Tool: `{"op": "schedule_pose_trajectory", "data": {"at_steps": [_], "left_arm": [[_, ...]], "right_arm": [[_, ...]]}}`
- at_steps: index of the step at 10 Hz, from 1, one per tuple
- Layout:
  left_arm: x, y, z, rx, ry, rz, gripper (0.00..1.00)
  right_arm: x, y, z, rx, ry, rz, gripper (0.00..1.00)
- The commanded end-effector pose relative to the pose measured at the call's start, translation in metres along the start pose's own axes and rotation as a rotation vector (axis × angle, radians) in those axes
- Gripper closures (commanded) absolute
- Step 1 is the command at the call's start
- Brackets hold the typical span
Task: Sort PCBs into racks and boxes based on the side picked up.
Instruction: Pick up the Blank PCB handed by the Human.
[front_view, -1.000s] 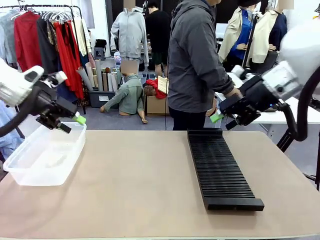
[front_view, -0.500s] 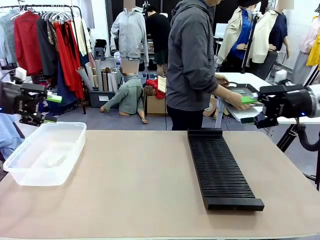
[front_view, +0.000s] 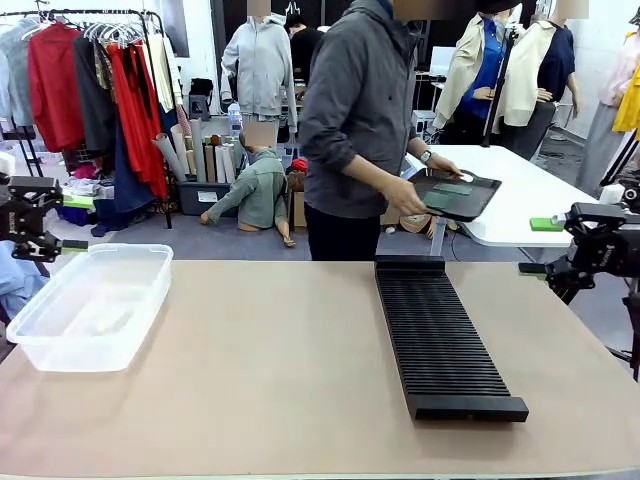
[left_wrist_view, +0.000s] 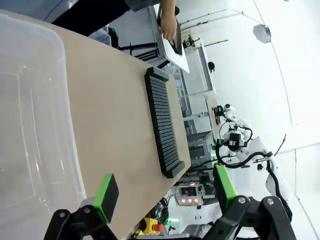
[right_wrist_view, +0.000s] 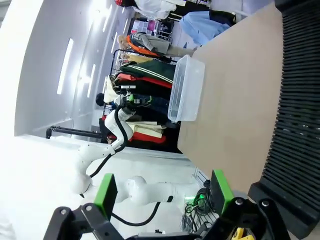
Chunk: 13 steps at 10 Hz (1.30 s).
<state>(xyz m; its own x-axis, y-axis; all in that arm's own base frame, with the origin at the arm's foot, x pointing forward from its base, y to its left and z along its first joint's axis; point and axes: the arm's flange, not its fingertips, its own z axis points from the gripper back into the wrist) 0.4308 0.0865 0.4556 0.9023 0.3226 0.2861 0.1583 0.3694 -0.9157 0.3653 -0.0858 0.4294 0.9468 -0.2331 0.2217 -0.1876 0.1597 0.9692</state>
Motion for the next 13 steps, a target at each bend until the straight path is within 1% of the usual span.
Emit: {"op": "schedule_pose_trajectory", "data": {"at_steps": [1, 2, 13], "left_arm": [[0.000, -0.002, -0.006, 0.002, 0.019, -0.004, 0.00], [0.000, -0.002, -0.006, 0.002, 0.019, -0.004, 0.00], [0.000, -0.002, -0.006, 0.002, 0.019, -0.004, 0.00]], "right_arm": [[0.007, 0.002, -0.012, 0.004, -0.028, 0.099, 0.00], [0.000, 0.000, 0.000, 0.000, 0.000, 0.000, 0.00], [0.000, 0.000, 0.000, 0.000, 0.000, 0.000, 0.00]]}}
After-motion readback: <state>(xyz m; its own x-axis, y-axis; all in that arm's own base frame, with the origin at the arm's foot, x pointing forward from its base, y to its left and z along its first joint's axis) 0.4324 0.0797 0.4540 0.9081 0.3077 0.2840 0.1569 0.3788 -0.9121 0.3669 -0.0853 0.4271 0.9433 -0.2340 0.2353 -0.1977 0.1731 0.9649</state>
